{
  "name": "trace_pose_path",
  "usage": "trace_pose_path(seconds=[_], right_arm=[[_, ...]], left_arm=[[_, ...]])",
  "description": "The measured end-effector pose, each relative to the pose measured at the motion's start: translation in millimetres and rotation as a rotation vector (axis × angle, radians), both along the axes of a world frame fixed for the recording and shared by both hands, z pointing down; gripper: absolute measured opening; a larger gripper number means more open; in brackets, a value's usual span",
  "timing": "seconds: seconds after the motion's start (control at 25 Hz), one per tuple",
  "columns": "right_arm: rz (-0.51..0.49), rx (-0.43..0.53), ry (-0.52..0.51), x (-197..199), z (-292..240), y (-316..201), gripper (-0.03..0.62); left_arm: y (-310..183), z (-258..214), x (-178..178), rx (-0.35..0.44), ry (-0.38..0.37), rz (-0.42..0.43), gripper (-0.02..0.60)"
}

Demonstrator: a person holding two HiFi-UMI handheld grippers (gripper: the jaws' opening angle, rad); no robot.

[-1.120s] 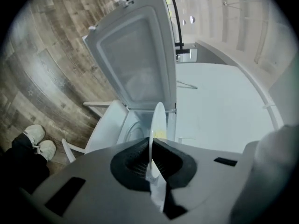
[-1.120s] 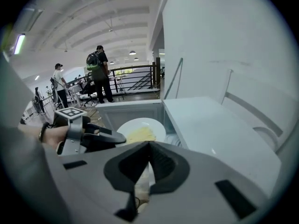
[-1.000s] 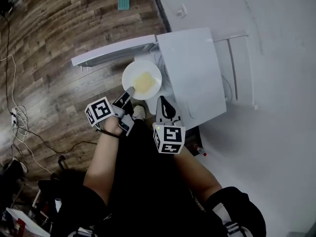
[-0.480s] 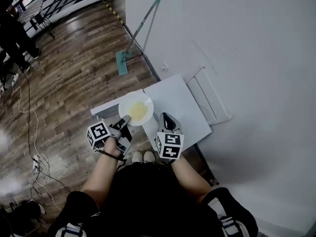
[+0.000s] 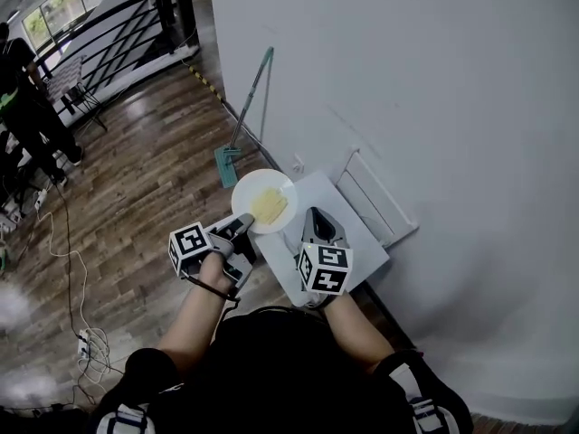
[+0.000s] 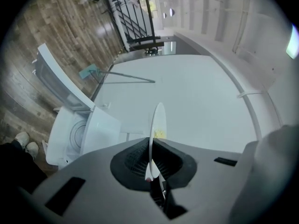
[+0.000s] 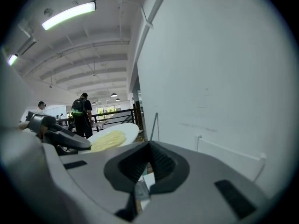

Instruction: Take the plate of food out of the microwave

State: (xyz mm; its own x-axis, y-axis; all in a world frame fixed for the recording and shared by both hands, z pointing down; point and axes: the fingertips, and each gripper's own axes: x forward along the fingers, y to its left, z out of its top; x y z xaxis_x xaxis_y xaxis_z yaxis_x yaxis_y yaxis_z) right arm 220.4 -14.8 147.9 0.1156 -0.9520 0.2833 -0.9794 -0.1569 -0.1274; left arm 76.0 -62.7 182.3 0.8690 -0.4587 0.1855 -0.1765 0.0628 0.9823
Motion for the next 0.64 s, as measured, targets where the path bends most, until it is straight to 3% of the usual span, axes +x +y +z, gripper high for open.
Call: trace_pose_path(seconds=[0.4,0.64], right_arm=[[0.022,0.020,0.076,7,-9,9,0.012],[0.008,0.019,0.079,2,-12,7,0.012]], left_arm=[[13,-2,6,-0.025,0.006,0.018,0.011],[10,-4,-1,0.040,-0.047,0.045,0.011]])
